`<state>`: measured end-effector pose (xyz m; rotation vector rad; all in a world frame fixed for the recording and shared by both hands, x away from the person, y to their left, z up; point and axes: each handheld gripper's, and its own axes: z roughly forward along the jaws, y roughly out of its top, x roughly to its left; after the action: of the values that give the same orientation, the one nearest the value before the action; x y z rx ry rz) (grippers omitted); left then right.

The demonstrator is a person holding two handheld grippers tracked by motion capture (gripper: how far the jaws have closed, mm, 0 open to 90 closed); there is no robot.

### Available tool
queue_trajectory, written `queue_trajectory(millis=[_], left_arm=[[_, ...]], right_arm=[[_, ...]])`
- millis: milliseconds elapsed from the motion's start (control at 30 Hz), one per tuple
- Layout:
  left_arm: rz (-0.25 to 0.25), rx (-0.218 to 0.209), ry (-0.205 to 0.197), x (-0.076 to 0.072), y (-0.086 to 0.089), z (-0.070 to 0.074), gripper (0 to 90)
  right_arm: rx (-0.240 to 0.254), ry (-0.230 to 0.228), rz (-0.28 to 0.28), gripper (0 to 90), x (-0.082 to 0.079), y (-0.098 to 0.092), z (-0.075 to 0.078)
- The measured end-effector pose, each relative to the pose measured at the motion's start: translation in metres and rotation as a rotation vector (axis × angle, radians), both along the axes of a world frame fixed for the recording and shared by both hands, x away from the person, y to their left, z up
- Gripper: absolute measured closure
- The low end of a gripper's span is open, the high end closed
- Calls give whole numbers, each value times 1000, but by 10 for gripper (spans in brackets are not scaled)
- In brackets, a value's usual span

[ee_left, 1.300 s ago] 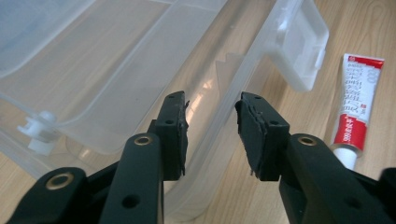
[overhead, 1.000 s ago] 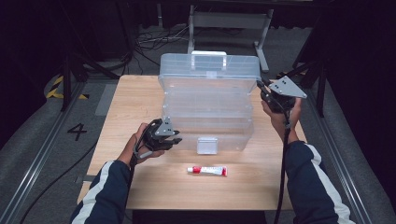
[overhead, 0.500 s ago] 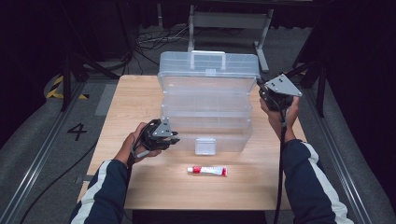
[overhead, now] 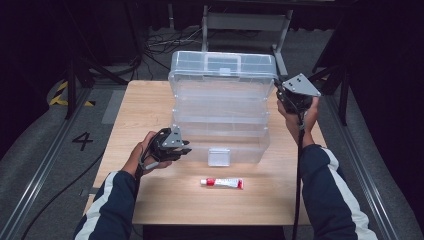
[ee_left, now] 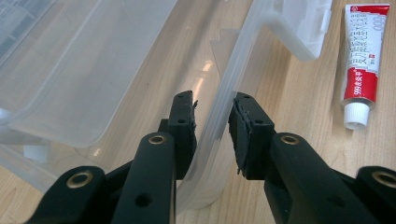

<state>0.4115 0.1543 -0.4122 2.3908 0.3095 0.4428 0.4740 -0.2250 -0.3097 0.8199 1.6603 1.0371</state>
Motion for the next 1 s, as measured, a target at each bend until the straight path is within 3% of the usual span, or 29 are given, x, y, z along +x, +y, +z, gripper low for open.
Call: queue_trajectory(millis=[1000], left_arm=[[0,-11,8,1,1,0,716]], right_arm=[[-21,44,17,850,23,-2,11]])
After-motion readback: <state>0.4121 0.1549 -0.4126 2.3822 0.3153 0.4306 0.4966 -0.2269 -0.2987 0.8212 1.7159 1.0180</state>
